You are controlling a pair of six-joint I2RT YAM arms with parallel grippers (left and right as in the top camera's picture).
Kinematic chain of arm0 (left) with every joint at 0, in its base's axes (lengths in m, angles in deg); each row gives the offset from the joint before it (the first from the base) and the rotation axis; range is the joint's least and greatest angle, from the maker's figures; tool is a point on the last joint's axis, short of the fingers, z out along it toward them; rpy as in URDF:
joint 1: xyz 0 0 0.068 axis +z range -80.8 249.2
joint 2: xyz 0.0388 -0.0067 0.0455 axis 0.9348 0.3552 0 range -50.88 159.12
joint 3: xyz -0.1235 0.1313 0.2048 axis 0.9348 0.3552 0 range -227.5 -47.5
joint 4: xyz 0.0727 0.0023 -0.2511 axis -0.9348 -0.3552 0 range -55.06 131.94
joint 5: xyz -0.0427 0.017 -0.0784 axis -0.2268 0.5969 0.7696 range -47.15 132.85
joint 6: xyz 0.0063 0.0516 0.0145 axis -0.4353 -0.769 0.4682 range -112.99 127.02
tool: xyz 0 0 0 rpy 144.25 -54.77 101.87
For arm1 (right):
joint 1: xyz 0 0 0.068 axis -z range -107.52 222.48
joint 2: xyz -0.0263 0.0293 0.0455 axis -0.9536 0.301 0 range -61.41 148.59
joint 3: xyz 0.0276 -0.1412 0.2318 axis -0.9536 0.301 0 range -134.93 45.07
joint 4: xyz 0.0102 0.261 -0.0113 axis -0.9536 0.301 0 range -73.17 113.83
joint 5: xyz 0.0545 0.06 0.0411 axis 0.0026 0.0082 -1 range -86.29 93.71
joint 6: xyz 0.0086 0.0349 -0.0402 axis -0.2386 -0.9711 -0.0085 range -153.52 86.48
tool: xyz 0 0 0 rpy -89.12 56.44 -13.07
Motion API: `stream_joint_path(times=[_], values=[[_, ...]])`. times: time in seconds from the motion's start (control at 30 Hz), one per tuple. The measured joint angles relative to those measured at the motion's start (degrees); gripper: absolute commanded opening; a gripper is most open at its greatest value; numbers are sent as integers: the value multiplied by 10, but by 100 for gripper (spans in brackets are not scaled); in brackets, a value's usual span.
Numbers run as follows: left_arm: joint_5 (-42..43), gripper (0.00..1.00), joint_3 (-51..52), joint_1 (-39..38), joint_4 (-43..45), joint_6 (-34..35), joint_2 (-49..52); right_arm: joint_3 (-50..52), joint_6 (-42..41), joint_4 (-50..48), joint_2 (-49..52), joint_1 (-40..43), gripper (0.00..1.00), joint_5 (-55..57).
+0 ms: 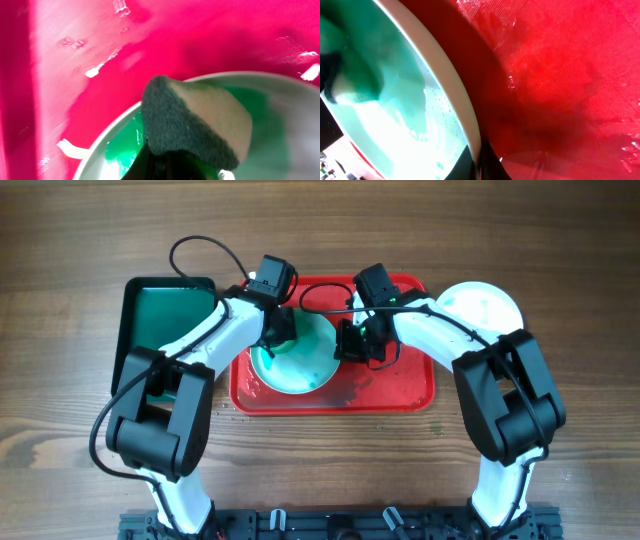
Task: Clean dirty plates on tray and stack at the side
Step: 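Hold plate rim with right gripper, scrub plate with sponge in left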
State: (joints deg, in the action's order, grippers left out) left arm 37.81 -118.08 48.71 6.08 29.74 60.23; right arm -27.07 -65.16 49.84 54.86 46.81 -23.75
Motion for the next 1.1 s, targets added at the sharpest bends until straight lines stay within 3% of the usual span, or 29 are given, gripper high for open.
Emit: stream_joint_path(times=[0.13,0.33,0.43,0.57,0.67,0.8,0.97,1.1], values=[[21,4,-5,3,-48,-31,-2,0,1,4,0,-2,4,-3],[256,4,3,20,-122,-209,1,0,5,7,0,-1,4,-2],[340,4,15,15,-86,-258,10,0,4,6,0,-1,4,-2],[369,4,19,14,5,-272,14,0,3,2,0,0,4,-2],[353,4,19,13,60,-257,14,0,2,1,0,0,4,-2],[238,4,18,9,91,-174,14,0,2,-1,0,0,4,-2],[23,4,4,3,33,-34,2,0,2,-5,1,0,4,-2],[-21,4,-2,3,-29,3,-1,0,2,-9,1,-2,4,-4]])
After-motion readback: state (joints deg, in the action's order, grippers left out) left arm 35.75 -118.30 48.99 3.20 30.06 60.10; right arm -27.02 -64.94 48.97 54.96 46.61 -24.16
